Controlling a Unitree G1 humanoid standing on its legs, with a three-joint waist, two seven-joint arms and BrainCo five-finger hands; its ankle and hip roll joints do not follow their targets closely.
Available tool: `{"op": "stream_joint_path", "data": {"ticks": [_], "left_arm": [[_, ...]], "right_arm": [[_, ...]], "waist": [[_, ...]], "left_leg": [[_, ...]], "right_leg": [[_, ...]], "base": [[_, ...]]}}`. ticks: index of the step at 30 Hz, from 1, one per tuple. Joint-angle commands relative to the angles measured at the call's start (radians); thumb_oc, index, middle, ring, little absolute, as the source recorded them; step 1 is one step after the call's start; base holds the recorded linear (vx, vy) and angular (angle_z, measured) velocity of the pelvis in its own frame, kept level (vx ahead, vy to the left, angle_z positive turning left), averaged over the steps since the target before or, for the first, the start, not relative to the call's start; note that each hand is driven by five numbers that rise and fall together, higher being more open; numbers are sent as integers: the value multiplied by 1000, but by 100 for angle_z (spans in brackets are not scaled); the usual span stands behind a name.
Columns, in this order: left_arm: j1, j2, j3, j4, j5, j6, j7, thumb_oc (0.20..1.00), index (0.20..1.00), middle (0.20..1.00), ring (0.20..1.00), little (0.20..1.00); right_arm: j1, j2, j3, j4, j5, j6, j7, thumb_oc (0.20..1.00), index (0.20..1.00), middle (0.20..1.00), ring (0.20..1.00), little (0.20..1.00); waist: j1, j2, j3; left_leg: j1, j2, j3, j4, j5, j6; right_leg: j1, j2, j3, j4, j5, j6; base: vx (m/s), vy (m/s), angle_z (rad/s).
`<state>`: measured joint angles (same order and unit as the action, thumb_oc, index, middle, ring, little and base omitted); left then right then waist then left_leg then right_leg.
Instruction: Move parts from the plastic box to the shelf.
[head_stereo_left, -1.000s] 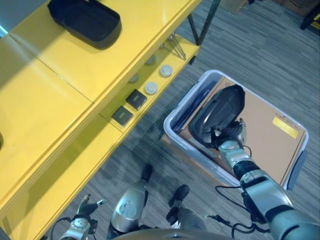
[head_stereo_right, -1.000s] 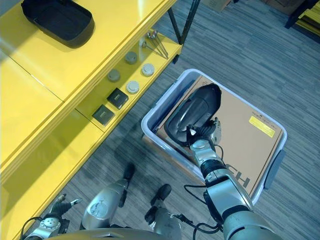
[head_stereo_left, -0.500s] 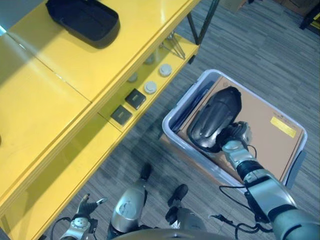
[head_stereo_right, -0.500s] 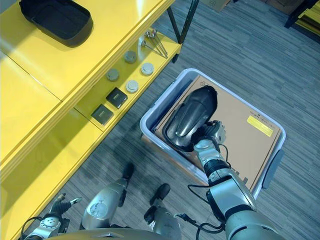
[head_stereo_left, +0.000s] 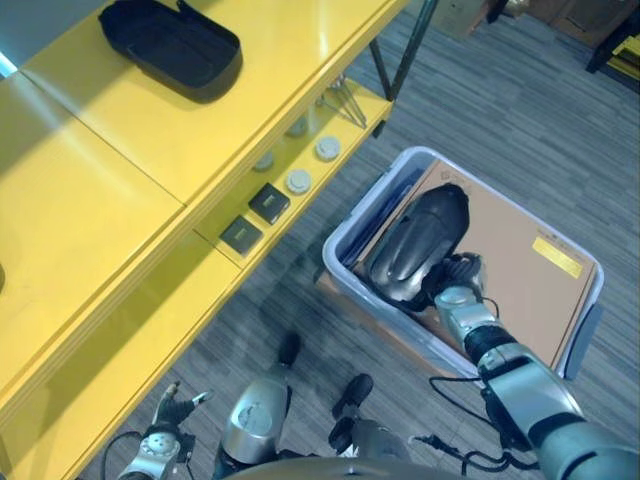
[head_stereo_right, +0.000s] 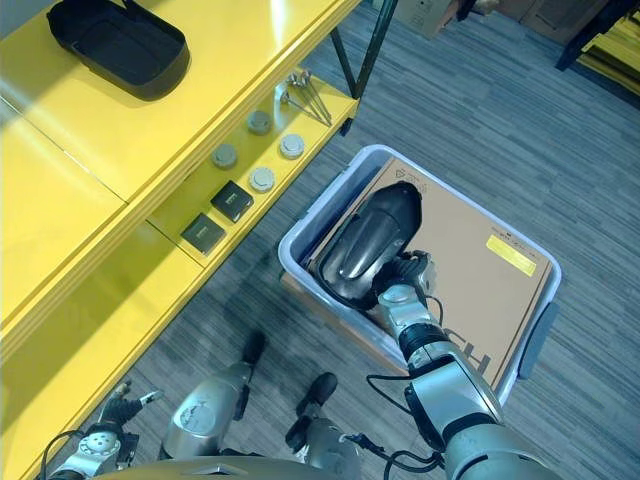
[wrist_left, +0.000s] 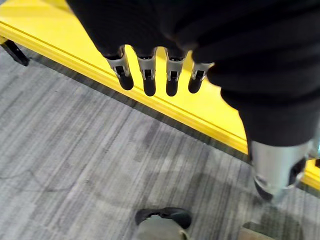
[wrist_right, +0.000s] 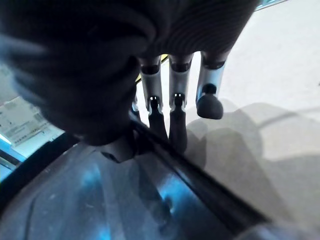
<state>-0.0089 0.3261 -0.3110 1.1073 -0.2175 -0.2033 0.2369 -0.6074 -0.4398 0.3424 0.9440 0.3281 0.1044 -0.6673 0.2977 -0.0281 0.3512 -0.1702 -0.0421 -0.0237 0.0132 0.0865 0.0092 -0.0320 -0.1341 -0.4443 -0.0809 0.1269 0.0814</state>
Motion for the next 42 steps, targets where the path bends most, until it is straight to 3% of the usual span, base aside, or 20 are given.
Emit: {"op": "stream_joint_path", "data": {"ticks": [1,6,15,21,22,28,31,37,42], "left_arm": [[12,26,-26,-8,-35,-32,12,1000,1000,1000,1000,1000],[35,29,11,-84,-25,-19,-1,1000,1000,1000,1000,1000],[44,17,65,-211,-6,10,-40,1000,1000,1000,1000,1000],[-50,81,83,-559,-64,100,-93,1000,1000,1000,1000,1000],[-86,97,90,-623,-82,84,-121,1000,1000,1000,1000,1000],[-279,92,43,-799,-187,168,-153,1000,1000,1000,1000,1000],[-397,42,-6,-801,-239,222,-146,1000,1000,1000,1000,1000],[-482,2,-55,-767,-228,269,-129,1000,1000,1000,1000,1000],[-528,-36,-92,-720,-207,368,-109,1000,1000,1000,1000,1000]], "right_arm": [[47,-36,0,-94,38,-60,-85,200,200,200,200,200],[93,-53,-65,-203,42,-68,-122,200,200,200,200,200],[179,-64,-156,-347,-4,-68,-80,200,200,200,200,200],[227,-98,-138,-612,-156,-2,68,200,200,200,200,200],[236,-106,-128,-659,-183,3,105,200,200,200,200,200],[170,-114,-66,-654,-224,-17,180,200,200,200,200,200],[102,-86,-10,-637,-251,-8,211,200,200,200,200,200],[63,-66,27,-629,-251,3,229,200,200,200,200,200],[51,-54,35,-619,-250,8,242,200,200,200,200,200]], "waist": [[20,6,-81],[10,-4,-112],[-34,-19,-216],[-78,-2,-246],[-90,2,-252],[-123,12,-274],[-145,20,-286],[-171,25,-299],[-197,25,-310]], "left_leg": [[15,54,36,-16,-81,-22],[56,68,56,-32,-81,-28],[165,89,129,-77,-80,-41],[206,93,149,-92,-78,-42],[211,94,154,-94,-77,-42],[223,92,155,-98,-72,-42],[229,92,161,-97,-71,-42],[235,91,172,-95,-76,-40],[243,91,185,-93,-84,-38]], "right_leg": [[-22,-41,77,63,-90,67],[13,-33,79,46,-86,68],[90,-21,105,-6,-75,74],[104,-22,130,-6,-76,76],[105,-23,134,-6,-74,78],[107,-21,145,-6,-72,82],[105,-20,154,-6,-71,84],[102,-19,165,-6,-73,84],[98,-15,179,-6,-76,85]], "base": [[25,-67,-1],[33,-80,-7],[50,-63,-21],[-8,-12,-10],[-22,-6,-9],[-16,-7,-6],[-23,15,-11],[-2,12,-13],[15,0,-9]]}}
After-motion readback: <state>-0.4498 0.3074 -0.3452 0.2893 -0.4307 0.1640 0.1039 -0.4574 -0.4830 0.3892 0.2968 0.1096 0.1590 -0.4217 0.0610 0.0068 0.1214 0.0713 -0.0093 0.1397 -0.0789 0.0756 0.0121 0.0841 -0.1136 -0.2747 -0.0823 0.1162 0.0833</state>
